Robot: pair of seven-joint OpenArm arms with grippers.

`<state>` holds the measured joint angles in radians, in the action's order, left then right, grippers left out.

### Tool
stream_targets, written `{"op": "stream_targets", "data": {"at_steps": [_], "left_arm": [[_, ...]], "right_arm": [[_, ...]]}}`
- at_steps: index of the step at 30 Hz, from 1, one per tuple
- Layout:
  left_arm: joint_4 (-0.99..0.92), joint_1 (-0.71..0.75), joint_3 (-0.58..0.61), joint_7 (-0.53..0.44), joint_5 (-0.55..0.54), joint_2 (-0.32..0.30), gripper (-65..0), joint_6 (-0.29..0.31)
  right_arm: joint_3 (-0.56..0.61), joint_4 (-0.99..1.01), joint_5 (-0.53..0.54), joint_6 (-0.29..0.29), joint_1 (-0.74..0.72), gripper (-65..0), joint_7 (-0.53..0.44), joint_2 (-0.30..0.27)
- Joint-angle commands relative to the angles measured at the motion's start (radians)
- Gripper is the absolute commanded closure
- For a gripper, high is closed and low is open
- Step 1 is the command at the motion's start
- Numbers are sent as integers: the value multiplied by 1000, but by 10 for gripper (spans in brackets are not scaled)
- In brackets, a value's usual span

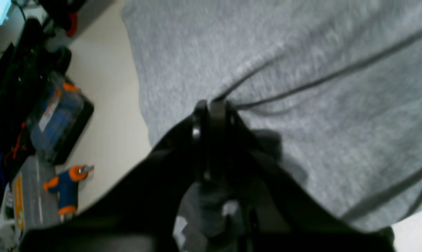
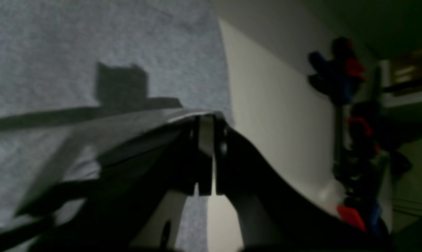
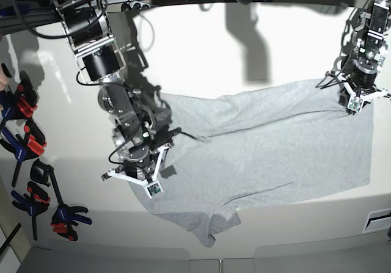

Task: Fold the T-shirt properly
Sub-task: 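Drag the shirt across the table with both grippers, right gripper reaching out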

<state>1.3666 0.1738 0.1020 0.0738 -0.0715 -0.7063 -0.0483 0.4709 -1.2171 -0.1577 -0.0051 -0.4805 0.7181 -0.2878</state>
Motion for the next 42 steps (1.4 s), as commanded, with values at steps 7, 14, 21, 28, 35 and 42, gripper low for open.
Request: {"op": "stream_targets", "data": {"at_steps": [7,14,21,28,35,42], "left_arm": [[13,-14,-10,-68,89,-20,0,-12],[13,-17,-10,-67,248,-26,-220,-16],[13,-75,-10,-11,256,-26,-231,-15],[-68,-194,-10,-3,332,-26,-231,-3],[-143,-298,-10,284,191,-29,-231,5],[278,-159,-10,475,-74,-50,-231,-49]], "right_arm": [[-7,-15,9,-19,-35,0,-54,14],[-7,-15,8,-19,-34,-214,-130,51],[-7,-15,2,-13,-35,-325,-111,66],[-7,-15,2,-14,-35,-325,-60,67],[-7,-15,40,-16,-35,-325,-15,66],[-24,-15,248,-51,-30,-325,-12,61]]}}
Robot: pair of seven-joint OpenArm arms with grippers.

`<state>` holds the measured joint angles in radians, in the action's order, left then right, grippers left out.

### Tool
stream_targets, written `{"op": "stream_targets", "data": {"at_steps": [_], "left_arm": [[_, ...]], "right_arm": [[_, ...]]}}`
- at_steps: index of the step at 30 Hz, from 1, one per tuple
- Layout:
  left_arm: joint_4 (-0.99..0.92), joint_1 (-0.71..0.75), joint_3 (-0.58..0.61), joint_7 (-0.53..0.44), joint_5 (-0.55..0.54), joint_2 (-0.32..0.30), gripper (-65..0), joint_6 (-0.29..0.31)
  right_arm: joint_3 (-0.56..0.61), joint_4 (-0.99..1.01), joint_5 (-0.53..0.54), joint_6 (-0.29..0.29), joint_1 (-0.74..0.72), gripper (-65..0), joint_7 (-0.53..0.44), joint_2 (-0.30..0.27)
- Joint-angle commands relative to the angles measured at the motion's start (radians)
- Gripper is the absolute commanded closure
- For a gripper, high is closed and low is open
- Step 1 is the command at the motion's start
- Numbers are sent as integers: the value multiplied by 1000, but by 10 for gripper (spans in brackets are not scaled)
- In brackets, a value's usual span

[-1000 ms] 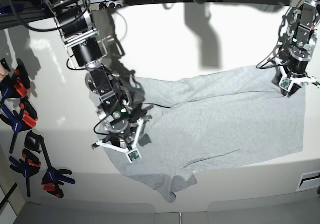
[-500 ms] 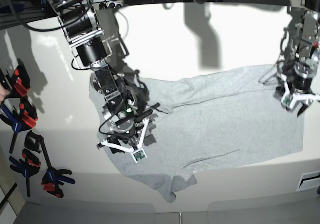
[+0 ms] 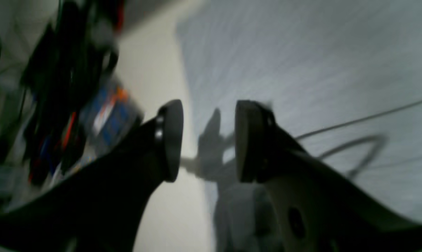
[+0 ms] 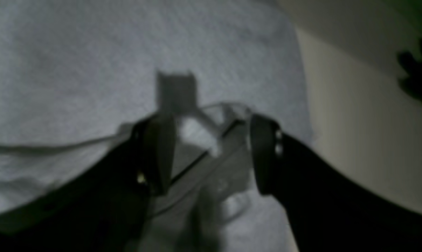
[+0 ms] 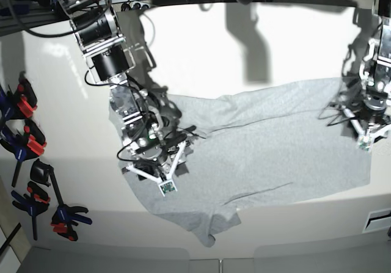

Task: Fold the T-shirt properly
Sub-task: 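Drag the shirt across the table with both grippers, right gripper reaching out, then pull the shirt back and lay it flat, then release both grippers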

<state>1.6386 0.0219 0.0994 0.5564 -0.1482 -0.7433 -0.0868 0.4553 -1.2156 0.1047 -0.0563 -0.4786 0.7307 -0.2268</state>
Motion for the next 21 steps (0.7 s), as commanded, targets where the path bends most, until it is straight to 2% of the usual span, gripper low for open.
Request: {"op": "stream_targets", "data": {"at_steps": [1,5,8,12,17,21], "left_arm": [[54,18,-7,-11,-3,-4,-231,-10],[98,78,-7,-19,0,79,-231,-11],[87,117,-7,-17,0,142,-231,-11],[69,157,-7,-60,23,195,-231,-10],[-62,152,-7,-88,18,214,-231,-11],[-169,144,-8,-108,-8,214,-231,-11]], "right_arm": [[-18,-17,27,-2,-22,-325,-31,0],[-71,-26,48,-19,57,-324,-84,2],[-113,-78,27,-19,149,-324,-82,2],[-163,-200,3,-19,285,-323,-67,2],[-229,-255,-9,-20,402,-323,-113,2],[-259,-255,-81,-40,428,-323,-113,2]]}}
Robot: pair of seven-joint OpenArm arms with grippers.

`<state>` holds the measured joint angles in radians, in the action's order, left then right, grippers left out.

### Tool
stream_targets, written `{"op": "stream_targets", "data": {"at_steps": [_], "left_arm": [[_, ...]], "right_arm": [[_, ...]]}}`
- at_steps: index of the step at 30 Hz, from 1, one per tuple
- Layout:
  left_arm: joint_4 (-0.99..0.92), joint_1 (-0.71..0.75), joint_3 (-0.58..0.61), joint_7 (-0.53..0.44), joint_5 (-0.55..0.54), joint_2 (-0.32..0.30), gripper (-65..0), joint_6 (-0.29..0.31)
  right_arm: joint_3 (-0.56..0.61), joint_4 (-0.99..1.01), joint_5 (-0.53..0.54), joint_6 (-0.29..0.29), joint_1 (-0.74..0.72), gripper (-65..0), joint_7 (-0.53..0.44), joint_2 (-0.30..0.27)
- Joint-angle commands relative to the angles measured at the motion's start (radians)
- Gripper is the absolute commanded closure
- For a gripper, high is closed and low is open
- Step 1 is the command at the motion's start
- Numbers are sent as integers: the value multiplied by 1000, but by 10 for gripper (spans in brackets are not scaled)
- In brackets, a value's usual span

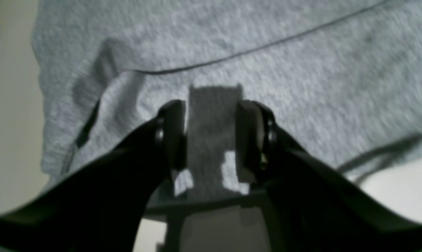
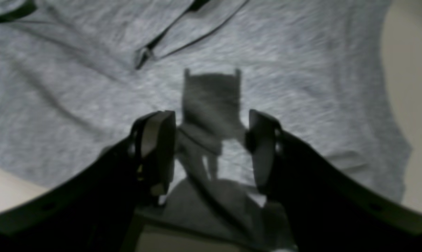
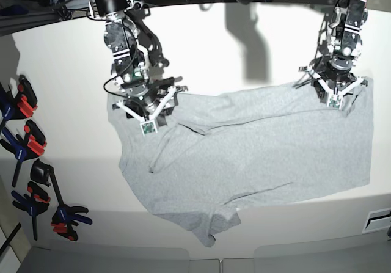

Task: Fold the T-shirt properly
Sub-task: 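Pull the shirt back and lay it flat, then release both grippers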

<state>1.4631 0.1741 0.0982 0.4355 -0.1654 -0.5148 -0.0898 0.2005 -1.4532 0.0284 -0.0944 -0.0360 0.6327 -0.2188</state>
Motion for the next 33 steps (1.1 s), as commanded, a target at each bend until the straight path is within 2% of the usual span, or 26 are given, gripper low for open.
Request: {"op": "stream_targets", "data": {"at_steps": [1,4,8,11,16,19,28,33], "left_arm": [[-13,-9,-7,13,-12,-14,-231,-7],[-46,-4,-7,30,-65,-14,-231,-3],[-33,32,-7,52,-72,-11,-231,1],[15,88,-7,69,-72,-12,-231,4],[107,206,-7,64,-61,-12,-231,4],[145,269,-7,65,-18,-12,-231,4],[254,430,-7,76,-19,-12,-231,4],[393,517,-7,133,-18,-12,-231,4]], "right_arm": [[-9,-16,-6,-11,-8,-323,-10,-6],[-13,-4,-7,-26,16,-323,0,-7],[-13,-4,-15,-26,72,-323,0,-11],[-13,-18,-60,-24,135,-323,-1,-11],[-33,-77,-63,-13,258,-323,-4,-11],[-72,-114,-63,-10,339,-323,4,-11],[-258,-313,-63,-10,623,-323,27,-11],[-325,-412,-63,-10,744,-323,33,-11]]}}
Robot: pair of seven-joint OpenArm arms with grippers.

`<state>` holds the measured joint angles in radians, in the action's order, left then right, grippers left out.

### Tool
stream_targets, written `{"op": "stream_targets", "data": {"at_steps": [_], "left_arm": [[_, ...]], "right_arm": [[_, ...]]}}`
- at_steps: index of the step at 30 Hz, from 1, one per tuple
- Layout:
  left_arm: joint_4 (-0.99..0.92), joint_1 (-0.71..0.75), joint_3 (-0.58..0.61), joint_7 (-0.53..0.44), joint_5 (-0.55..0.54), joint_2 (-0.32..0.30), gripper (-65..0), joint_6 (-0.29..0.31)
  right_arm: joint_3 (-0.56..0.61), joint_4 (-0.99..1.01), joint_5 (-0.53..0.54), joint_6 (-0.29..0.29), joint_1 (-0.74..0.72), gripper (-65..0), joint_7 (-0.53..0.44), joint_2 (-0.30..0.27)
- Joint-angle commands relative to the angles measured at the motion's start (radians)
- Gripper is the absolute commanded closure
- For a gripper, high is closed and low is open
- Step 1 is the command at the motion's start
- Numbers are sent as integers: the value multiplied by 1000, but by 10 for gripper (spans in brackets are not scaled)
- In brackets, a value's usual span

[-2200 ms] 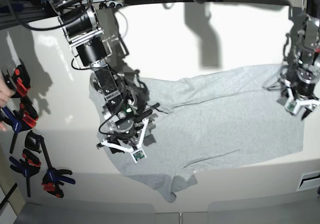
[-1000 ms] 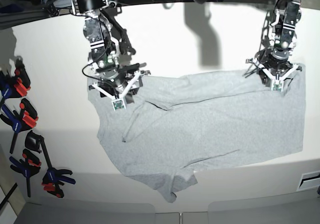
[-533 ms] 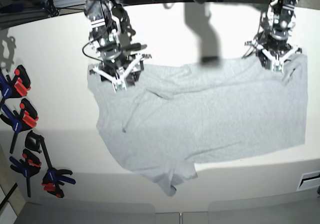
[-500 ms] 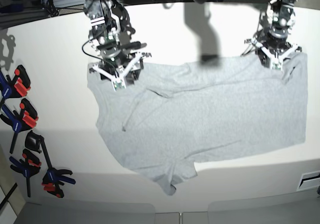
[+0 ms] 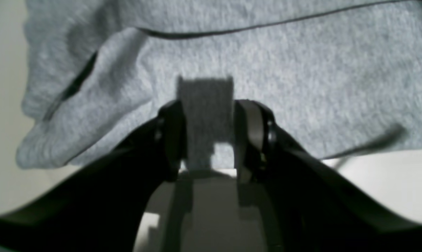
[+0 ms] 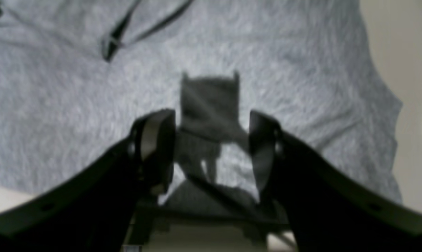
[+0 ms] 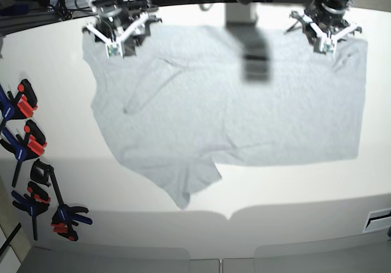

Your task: Fold the T-shirt properly

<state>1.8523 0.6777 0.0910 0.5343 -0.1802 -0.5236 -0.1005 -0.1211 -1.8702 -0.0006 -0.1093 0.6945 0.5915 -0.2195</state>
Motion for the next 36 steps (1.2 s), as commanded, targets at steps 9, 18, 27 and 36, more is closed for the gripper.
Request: {"op": "stream_targets", "data": {"at_steps": [9,18,27,36], "left_arm": [[134,46,0,79,41,-3,-231,14],[132,46,-163,132,-35,-3,-231,11],[132,72,-283,146,-220,40,-231,65],[85,4,-283,71,-222,47,-231,79]], "right_arm": [[-50,-10,-34,5,34,-323,72,-10],[-50,-10,-34,5,34,-323,72,-10],[-50,-11,-34,5,34,-323,71,-10],[-50,-11,-34,5,34,-323,69,-10]]}}
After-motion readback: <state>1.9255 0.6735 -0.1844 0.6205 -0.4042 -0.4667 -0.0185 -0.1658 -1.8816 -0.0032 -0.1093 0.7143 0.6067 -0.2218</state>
